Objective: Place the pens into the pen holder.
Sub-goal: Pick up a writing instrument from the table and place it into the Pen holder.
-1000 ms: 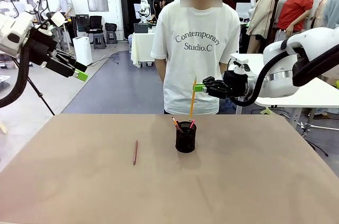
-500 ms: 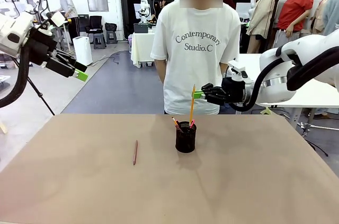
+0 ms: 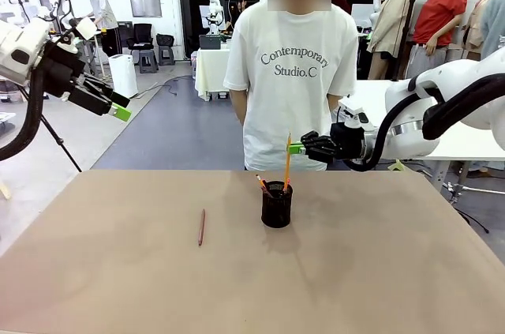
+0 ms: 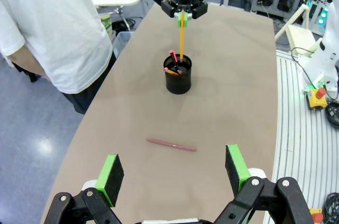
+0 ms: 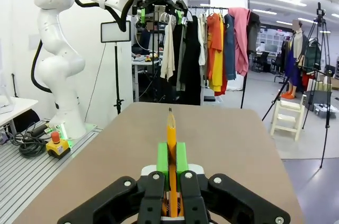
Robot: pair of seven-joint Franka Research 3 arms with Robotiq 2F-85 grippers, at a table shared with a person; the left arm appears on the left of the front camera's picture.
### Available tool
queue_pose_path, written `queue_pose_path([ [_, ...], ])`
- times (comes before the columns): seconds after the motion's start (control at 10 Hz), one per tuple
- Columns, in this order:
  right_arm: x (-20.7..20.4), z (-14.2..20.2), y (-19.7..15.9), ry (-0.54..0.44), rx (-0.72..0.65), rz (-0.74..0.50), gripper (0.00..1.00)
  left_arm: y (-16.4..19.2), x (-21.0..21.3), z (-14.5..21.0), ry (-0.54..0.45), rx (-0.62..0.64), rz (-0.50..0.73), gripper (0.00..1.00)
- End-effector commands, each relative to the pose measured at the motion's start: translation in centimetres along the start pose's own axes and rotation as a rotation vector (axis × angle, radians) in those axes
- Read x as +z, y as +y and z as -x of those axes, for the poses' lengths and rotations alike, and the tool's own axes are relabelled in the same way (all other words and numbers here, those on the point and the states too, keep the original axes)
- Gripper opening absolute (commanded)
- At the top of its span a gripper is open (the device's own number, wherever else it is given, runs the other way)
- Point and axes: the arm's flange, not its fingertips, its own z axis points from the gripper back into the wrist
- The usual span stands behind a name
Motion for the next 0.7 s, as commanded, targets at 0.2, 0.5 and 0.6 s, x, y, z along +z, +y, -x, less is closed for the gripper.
queue_pose_path([
  [0.2,0.27,0.57,-0.77,0.038,0.036,0.006,0.00,-0.04,-0.01,-0.06,-0.003,-0.002,-0.004,1.00],
  [0.5,0.29,0.72,-0.86,0.041,0.033,0.002,0.42,-0.04,-0.01,-0.06,-0.003,-0.002,-0.004,1.00],
  [0.6,0.27,0.67,-0.84,0.042,0.031,0.000,0.60,-0.04,-0.01,-0.06,-0.003,-0.002,-0.004,1.00],
])
